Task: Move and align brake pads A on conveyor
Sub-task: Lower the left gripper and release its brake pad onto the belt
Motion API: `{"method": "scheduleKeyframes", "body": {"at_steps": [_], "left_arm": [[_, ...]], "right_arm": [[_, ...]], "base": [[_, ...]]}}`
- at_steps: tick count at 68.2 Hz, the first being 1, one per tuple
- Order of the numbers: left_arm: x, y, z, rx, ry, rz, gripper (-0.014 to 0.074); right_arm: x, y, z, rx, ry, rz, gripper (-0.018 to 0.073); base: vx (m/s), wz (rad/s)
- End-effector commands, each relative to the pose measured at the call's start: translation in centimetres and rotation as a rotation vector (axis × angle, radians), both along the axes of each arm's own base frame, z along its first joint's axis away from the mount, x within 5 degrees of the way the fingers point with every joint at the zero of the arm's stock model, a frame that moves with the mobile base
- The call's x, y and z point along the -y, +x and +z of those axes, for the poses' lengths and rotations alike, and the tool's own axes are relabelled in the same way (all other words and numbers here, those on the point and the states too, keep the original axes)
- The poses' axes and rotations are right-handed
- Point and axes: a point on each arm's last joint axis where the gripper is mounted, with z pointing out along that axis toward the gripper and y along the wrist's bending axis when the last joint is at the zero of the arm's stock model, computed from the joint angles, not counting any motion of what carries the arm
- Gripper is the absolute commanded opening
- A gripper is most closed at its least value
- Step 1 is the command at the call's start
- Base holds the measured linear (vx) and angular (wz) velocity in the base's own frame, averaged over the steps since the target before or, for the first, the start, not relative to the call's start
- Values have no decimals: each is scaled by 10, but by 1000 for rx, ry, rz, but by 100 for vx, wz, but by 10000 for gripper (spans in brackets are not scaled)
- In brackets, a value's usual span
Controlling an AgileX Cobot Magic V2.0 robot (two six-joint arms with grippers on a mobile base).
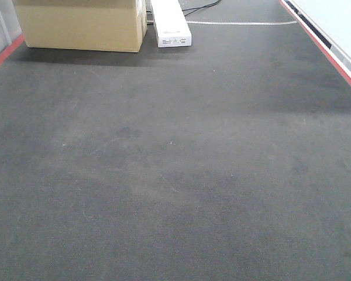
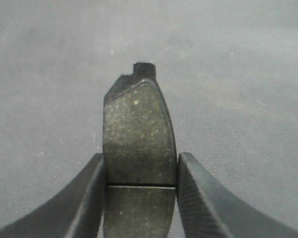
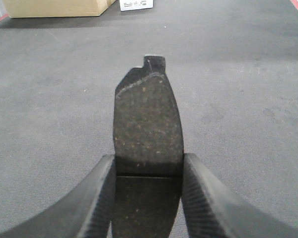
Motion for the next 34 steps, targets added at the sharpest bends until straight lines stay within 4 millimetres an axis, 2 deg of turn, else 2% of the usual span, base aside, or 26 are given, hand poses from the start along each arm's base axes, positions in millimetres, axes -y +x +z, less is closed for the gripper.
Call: {"method": "scheduleKeyframes", "body": {"at_steps": [1,19,27,34], "left_arm": [[4,31,21,24,-24,11,3],[16,111,13,-191,4,13,8],[20,143,-4,-289,20,15,13],[24,171,-29,-378,31,17,24]], "right_arm": [[0,2,17,115,10,-8,-7],[0,2,17,115,10,-8,-7],[0,2,17,115,10,-8,-7],[0,2,17,115,10,-8,-7]], "base": [[0,0],[0,0],[0,0],[0,0]]}}
